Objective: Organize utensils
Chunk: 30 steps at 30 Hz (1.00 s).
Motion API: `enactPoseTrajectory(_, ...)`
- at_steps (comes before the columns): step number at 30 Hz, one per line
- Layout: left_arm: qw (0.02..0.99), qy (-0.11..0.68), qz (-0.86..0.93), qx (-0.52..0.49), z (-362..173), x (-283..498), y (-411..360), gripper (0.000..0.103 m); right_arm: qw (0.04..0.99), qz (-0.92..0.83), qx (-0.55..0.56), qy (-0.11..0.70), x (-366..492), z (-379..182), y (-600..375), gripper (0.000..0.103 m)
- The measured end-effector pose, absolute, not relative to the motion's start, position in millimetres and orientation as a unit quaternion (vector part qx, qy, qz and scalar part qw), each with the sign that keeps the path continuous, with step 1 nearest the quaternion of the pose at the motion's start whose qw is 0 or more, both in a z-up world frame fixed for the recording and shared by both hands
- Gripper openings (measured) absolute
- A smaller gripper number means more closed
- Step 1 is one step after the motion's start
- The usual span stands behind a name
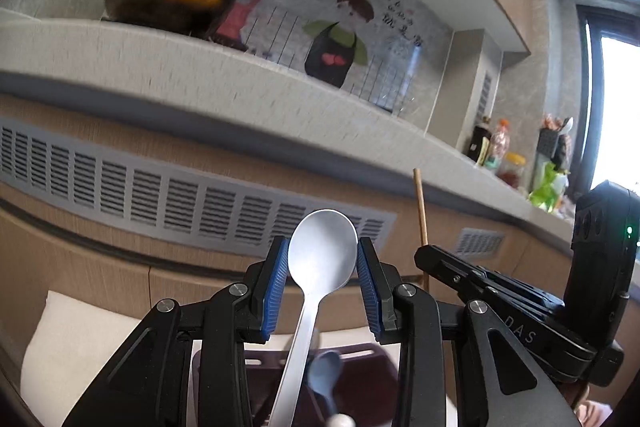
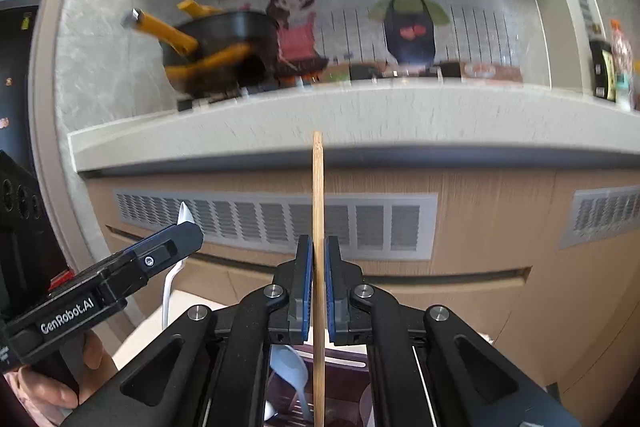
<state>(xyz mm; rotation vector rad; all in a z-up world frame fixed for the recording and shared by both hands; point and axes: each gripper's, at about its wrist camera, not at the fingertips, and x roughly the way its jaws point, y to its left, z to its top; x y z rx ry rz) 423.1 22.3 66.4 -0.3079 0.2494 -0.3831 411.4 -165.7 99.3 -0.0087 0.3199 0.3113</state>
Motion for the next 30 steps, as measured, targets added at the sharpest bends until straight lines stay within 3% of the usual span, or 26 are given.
enactPoseTrajectory(15, 0.954, 0.215, -0.155, -0.139, -5, 426, 19, 0.037, 0.956, 0.151, -0.022, 0.251, 432, 25, -164, 0.005)
enactPoseTrajectory(21, 0.944, 0.229, -0.157, -0.179, 9, 399, 39, 0.052, 0.938, 0.149, -0.032, 0.312, 422, 9, -170, 0.029)
enactPoseTrajectory(24, 0.948, 0.227, -0.128, -0.181, 27, 377, 54, 0.058, 0.942, 0.144, -0.049, 0.3, 402, 19, -174, 0.034)
enactPoseTrajectory(30, 0.946, 0.271, -0.074, -0.162, 29, 329, 83, 0.064, 0.939, 0.162, -0.078, 0.293, 354, 41, -174, 0.034)
